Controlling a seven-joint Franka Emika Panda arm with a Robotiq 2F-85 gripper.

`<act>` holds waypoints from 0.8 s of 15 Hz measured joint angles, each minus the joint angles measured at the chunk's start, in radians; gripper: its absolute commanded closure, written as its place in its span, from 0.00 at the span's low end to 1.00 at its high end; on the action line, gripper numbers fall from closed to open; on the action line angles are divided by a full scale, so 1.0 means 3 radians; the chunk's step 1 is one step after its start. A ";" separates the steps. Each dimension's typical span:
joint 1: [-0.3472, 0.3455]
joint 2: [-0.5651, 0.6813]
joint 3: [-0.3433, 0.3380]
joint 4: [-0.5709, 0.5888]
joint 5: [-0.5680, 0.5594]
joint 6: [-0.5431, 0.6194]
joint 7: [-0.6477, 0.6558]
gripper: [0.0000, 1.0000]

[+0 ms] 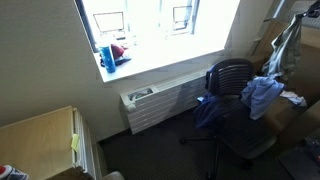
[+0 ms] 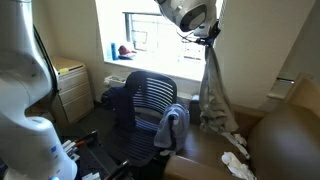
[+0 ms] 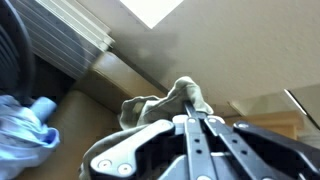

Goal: Remove the t-shirt from the couch and put it on the chair then remove the two clothes from the armrests of the chair and put them on the couch

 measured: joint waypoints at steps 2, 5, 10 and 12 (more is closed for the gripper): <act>-0.0269 -0.0251 0.0465 -0.0046 0.0508 -0.0527 -0.0256 1.00; -0.0648 -0.0656 0.0986 -0.0032 0.1358 -0.1368 -0.0776 1.00; -0.0650 -0.1264 0.0827 0.0114 0.2725 -0.2614 -0.1761 1.00; -0.0367 -0.1550 0.0350 0.0102 0.3095 -0.3185 -0.1970 1.00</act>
